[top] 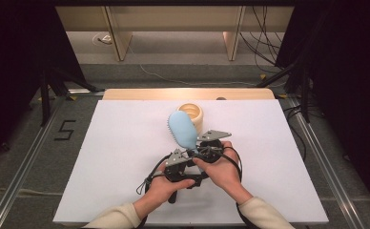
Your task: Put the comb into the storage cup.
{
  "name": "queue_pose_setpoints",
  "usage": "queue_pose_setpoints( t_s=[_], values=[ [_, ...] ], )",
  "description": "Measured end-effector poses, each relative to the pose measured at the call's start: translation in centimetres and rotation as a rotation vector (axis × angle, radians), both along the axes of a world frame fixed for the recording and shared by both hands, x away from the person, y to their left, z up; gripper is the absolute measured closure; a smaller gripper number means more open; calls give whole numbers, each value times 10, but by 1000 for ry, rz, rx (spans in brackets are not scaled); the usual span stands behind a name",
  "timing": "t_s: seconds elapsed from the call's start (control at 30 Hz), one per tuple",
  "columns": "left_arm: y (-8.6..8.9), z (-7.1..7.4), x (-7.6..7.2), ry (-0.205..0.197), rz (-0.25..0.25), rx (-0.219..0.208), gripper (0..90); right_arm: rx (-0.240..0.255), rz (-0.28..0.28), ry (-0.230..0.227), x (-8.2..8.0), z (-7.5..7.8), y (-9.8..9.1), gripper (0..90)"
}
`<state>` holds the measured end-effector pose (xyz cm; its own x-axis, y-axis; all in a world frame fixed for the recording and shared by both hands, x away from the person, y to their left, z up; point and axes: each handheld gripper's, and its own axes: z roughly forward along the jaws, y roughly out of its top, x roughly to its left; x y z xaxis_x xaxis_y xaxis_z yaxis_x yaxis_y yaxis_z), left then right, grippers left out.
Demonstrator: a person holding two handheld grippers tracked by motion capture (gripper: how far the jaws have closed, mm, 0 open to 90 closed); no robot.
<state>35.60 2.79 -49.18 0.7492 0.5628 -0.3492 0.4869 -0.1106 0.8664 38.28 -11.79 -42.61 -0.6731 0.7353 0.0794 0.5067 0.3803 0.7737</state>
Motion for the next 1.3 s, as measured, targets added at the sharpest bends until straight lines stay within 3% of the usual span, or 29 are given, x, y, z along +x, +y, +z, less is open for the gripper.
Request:
queue_pose_setpoints(
  t_s=[0.23,0.73,1.07,1.3],
  values=[
    [-2,0,-1,-17,-13,8,393,8,1,-3,0,0,1,705],
    [1,0,0,-10,-5,-23,496,24,3,-12,-1,-1,1,705],
    [4,0,2,11,0,-51,534,35,3,-16,0,1,0,704],
    [9,0,5,48,14,-84,585,44,6,-14,0,1,0,704]
  ],
)
